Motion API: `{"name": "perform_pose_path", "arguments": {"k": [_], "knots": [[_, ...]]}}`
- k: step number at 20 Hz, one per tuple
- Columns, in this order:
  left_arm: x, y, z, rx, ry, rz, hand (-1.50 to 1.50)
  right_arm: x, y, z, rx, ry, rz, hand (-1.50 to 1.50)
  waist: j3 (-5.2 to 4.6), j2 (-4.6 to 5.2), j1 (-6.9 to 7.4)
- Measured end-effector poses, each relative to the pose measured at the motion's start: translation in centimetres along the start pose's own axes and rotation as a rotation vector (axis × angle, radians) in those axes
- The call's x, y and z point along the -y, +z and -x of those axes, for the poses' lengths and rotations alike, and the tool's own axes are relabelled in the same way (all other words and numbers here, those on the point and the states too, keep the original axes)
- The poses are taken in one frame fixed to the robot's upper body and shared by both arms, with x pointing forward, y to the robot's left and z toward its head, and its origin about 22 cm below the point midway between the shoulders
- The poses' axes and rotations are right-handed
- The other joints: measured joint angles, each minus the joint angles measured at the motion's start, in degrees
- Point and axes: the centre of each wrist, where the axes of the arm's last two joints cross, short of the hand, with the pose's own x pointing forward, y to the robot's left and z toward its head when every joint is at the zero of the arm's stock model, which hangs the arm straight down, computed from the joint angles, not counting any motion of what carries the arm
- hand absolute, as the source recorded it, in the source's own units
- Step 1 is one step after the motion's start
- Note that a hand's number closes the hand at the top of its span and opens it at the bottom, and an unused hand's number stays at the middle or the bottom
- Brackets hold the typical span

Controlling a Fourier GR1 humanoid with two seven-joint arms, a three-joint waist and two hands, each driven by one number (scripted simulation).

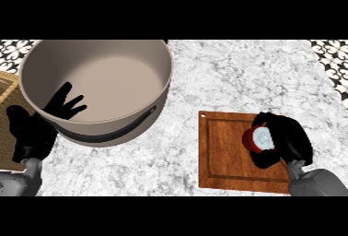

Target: Pick the can from the cutting board and place it in the pot

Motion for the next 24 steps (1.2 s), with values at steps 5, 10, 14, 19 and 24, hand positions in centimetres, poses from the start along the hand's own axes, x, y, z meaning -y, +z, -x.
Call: {"name": "perform_pose_path", "arguments": {"k": [5,10,14,19,24], "knots": [[0.7,-0.5,-0.7,0.024,0.006,0.029,0.00,0.7,-2.5,-1.3,0.167,0.035,-0.105,1.50,-0.21,0.94,2.48],[1.0,-0.5,-0.6,0.034,0.001,0.026,0.00,2.3,-5.6,-2.3,0.267,0.050,-0.074,1.50,0.01,1.04,2.88],[0.3,-0.5,-0.3,0.022,0.006,0.019,0.00,5.0,-7.1,-3.6,0.346,-0.047,0.031,1.50,0.08,0.75,1.99],[-0.2,-0.4,-0.2,0.009,0.004,0.010,0.00,8.5,-7.6,-6.1,0.490,-0.226,0.208,1.50,0.14,0.47,1.13],[-0.6,-0.2,0.1,0.007,0.006,0.007,0.00,12.2,-7.2,-8.9,0.618,-0.381,0.348,1.50,-0.02,0.22,0.58]]}}
